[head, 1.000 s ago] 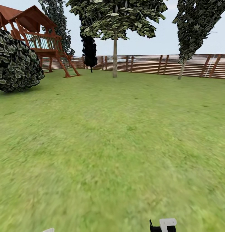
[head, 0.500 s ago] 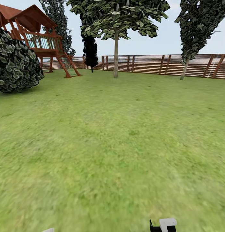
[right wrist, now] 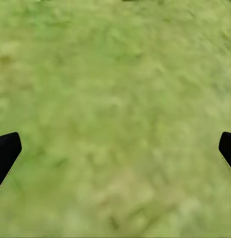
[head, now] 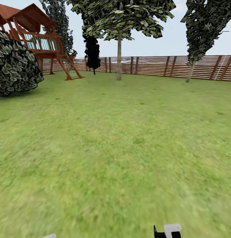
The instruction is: In the garden, pick up the pesticide atomizer on the floor and spray pesticide onto both trees until each tree trunk is fully covered.
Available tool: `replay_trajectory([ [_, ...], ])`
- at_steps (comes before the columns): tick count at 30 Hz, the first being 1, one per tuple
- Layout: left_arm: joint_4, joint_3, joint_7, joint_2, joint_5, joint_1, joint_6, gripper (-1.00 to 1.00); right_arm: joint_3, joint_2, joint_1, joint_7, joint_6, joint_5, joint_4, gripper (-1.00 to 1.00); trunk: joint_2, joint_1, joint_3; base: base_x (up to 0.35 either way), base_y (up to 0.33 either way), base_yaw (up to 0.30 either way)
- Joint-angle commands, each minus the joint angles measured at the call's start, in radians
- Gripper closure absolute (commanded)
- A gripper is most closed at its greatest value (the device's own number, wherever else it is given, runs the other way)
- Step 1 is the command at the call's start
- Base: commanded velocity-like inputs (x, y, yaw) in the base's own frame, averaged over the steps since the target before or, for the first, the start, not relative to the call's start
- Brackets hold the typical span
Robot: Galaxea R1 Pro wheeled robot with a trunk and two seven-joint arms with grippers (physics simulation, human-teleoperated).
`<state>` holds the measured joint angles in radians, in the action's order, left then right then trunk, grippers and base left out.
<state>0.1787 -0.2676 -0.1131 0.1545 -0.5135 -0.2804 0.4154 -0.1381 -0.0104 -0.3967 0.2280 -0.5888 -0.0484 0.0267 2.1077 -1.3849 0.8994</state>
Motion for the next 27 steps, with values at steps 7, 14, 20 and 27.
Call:
replay_trajectory([
  [7,0.001,-0.009,-0.008,0.0,-0.001,-0.001,0.003,1.0,-0.008,0.0,0.0,0.01,0.0,-0.006,-0.001,-1.0,0.0,0.0,0.001,0.339,0.0,0.0],
  [14,0.001,-0.009,-0.008,0.0,-0.001,-0.001,0.003,1.0,-0.006,-0.001,0.0,0.011,0.001,-0.007,-0.001,-1.0,0.0,0.0,0.001,0.339,0.0,0.0],
  [20,0.001,-0.009,-0.008,0.0,-0.002,-0.001,0.003,1.0,-0.006,-0.002,-0.001,0.011,0.001,-0.007,-0.001,-1.0,0.0,0.0,0.001,0.339,0.0,0.0],
  [27,0.002,-0.009,-0.008,0.0,-0.002,0.0,0.003,1.0,-0.006,-0.001,-0.001,0.011,0.0,-0.007,-0.001,-1.0,0.0,0.0,0.001,0.339,0.0,0.0],
])
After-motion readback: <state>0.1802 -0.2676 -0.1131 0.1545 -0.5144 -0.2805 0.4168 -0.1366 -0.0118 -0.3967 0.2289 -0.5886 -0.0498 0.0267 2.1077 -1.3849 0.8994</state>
